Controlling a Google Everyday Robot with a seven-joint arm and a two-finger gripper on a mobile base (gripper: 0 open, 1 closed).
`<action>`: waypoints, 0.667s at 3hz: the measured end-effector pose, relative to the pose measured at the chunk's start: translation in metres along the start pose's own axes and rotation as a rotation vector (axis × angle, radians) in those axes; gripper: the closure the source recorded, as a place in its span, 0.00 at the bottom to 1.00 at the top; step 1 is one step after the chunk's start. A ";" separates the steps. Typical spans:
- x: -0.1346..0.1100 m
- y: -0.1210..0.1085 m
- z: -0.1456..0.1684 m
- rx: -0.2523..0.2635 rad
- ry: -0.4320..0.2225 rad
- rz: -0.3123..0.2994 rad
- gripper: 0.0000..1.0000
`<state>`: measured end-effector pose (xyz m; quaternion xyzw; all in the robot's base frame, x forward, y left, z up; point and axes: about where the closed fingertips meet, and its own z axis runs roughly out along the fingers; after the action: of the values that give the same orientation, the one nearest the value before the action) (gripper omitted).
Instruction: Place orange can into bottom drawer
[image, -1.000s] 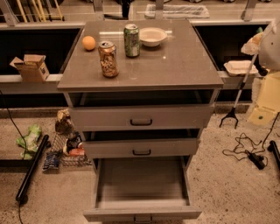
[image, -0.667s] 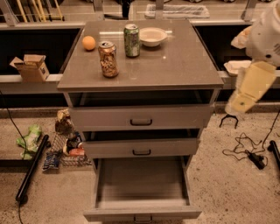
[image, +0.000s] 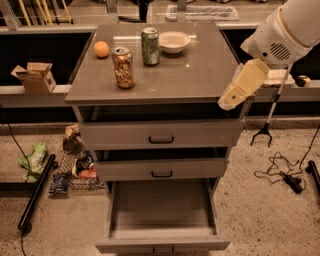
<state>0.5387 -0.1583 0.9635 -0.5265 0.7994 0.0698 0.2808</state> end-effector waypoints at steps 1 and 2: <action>0.000 0.000 0.000 0.000 0.000 0.000 0.00; -0.013 -0.003 0.020 0.006 -0.045 -0.004 0.00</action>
Offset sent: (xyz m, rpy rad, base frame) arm 0.0392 0.0456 -0.0258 0.1067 -0.0741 0.0182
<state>0.5522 -0.1411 0.9546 -0.5256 0.7920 0.0787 0.3005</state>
